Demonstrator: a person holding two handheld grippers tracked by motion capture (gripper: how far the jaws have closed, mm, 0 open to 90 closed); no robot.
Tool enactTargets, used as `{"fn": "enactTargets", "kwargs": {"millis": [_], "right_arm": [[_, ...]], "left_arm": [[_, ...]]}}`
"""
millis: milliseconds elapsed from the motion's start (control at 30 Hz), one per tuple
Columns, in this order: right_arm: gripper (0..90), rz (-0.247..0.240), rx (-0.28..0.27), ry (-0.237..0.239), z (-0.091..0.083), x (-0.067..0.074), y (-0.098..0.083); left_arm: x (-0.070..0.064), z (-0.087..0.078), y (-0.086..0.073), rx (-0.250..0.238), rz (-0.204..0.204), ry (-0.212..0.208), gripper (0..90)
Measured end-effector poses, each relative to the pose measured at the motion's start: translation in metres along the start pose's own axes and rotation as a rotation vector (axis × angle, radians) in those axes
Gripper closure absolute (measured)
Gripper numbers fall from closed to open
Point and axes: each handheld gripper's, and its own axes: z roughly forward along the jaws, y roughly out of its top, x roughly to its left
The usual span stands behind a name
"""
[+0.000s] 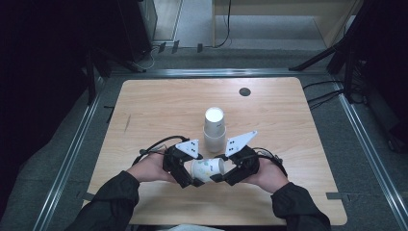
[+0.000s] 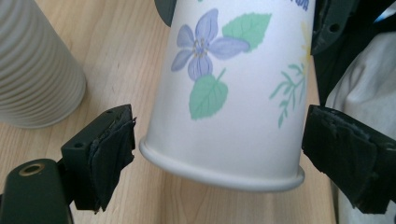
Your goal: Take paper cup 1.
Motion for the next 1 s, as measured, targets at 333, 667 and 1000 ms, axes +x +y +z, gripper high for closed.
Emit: {"fn": "enactTargets", "kwargs": {"millis": [333, 667, 1000], "right_arm": [[33.4, -0.002, -0.067, 0.031, -0.012, -0.001, 0.007], [33.4, -0.006, -0.132, 0.086, -0.014, 0.0, 0.018], [33.9, -0.002, -0.124, 0.098, -0.013, 0.0, 0.017]], "left_arm": [[-0.003, -0.01, -0.005, -0.125, -0.035, -0.002, 9.9], [-0.009, -0.013, -0.007, -0.195, -0.042, -0.025, 12.9], [-0.009, -0.019, -0.01, -0.226, -0.035, -0.034, 22.8]]}}
